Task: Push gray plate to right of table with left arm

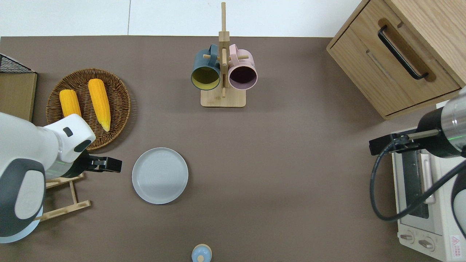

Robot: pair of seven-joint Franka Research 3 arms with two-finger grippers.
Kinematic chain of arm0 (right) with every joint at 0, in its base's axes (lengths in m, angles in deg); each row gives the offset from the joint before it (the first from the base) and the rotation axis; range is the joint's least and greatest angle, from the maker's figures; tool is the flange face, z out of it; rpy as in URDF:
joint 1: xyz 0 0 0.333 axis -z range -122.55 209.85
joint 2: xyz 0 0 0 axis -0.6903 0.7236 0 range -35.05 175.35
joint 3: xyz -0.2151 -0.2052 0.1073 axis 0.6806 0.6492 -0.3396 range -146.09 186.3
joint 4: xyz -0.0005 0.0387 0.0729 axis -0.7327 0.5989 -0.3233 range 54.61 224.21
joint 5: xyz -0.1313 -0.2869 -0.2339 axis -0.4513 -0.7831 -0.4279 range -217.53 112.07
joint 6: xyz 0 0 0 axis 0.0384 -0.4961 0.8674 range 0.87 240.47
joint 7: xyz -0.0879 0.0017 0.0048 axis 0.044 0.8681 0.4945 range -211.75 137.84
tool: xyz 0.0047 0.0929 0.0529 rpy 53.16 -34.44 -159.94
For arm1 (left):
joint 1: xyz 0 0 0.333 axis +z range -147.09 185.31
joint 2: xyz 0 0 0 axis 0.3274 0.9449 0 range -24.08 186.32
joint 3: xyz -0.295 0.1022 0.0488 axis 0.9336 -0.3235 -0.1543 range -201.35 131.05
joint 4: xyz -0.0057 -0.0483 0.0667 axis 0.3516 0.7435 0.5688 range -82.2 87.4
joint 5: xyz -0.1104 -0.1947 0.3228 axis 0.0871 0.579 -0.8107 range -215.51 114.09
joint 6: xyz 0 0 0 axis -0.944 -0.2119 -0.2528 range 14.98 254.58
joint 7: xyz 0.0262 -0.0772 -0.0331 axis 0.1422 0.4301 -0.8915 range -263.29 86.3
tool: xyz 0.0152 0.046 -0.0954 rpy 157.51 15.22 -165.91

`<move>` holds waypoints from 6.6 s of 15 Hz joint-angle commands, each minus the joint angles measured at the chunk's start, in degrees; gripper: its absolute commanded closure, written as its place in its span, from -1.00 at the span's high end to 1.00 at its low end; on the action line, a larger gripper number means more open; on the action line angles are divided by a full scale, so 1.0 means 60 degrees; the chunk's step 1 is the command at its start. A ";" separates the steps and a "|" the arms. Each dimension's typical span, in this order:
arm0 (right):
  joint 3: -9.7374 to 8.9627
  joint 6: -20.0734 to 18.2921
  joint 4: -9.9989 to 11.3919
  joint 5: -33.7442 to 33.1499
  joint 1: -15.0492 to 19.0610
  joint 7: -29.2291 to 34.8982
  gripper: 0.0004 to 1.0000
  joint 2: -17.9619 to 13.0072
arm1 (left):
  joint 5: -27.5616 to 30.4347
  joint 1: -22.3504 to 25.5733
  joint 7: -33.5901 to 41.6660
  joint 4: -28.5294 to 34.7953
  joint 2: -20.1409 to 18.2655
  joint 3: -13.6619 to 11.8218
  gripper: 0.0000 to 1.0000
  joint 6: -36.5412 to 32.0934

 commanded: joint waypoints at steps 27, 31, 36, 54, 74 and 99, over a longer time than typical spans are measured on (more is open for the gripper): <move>-0.0053 -0.0115 0.0005 0.0077 0.0109 -0.0024 0.97 -0.0072 | 0.0110 -0.0294 -0.1975 0.4008 0.0738 0.0270 0.83 0.5637; -0.0053 -0.0115 0.0005 0.0077 0.0109 -0.0024 0.97 -0.0072 | 0.0081 -0.0294 -0.1975 0.4008 0.0738 0.0270 -0.52 0.5637; -0.0053 -0.0115 0.0005 0.0077 0.0109 -0.0024 0.97 -0.0072 | -0.0007 -0.0294 -0.1946 0.4008 0.0752 0.0270 -1.00 0.5622; -0.0053 -0.0115 0.0005 0.0077 0.0109 -0.0024 0.97 -0.0072 | 0.1031 -0.2680 -0.3220 0.3584 0.1396 0.0299 -1.00 0.5900; -0.0053 -0.0115 0.0005 0.0077 0.0109 -0.0024 0.97 -0.0072 | 0.0975 -0.5655 -0.7306 0.0303 0.4179 0.0285 -1.00 0.6149; -0.0053 -0.0115 0.0005 0.0077 0.0109 -0.0024 0.97 -0.0072 | 0.0344 -0.6066 -0.7441 -0.0255 0.4386 0.0270 0.97 0.5623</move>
